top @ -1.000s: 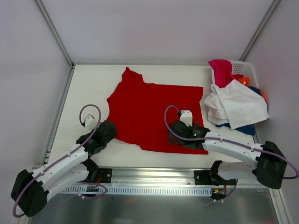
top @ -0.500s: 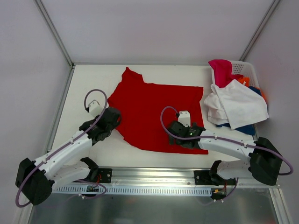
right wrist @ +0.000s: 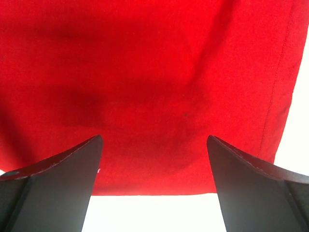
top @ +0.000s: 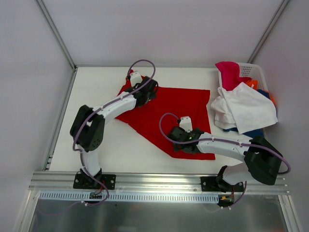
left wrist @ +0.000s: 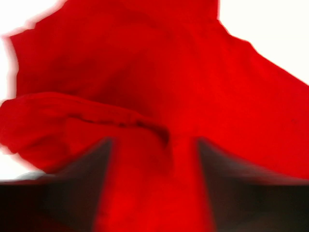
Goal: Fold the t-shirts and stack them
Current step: Flatten the tshirt out
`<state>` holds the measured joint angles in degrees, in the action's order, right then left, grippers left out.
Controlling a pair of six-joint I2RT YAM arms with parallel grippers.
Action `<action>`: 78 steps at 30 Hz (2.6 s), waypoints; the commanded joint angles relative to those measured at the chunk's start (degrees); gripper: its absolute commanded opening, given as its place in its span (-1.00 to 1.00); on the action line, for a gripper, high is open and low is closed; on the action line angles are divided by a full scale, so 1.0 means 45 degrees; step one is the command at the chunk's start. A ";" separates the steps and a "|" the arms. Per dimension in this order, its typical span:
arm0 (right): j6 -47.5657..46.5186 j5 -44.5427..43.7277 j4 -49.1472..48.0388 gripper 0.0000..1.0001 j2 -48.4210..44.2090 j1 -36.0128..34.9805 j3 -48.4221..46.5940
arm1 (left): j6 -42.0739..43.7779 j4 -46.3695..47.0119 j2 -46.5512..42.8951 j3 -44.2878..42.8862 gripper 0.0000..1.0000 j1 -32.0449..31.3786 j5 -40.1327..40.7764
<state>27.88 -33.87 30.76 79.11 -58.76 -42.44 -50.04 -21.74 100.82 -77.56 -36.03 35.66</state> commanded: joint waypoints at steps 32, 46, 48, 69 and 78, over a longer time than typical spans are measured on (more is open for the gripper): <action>-0.0023 0.0063 -0.0273 0.93 -0.0644 -0.0984 -0.0279 | 0.1943 0.6091 -0.7754 0.9417 0.98 0.1637 -0.4675; 0.0757 -0.0013 0.0038 0.94 -0.3186 -0.1043 0.1364 | 0.1863 1.1315 -0.6662 1.1630 0.98 0.2401 -0.6870; 0.0816 -0.0033 0.0117 0.94 -0.3049 -0.1043 0.1383 | 0.1998 1.1198 -0.6448 1.1475 0.98 0.2382 -0.6734; 0.0660 -0.0111 -0.0098 0.95 -0.1429 -0.1082 0.0993 | 0.1609 1.3522 -0.3536 1.1513 0.95 0.2636 -0.7182; 0.0524 0.0026 -0.0293 0.95 -0.0530 -0.1160 0.0622 | 0.1804 1.3131 -0.3849 1.1201 0.94 0.2636 -0.7007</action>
<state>29.93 -33.15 29.91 76.18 -63.48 -37.10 -42.24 36.73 84.31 -25.36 -24.64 4.43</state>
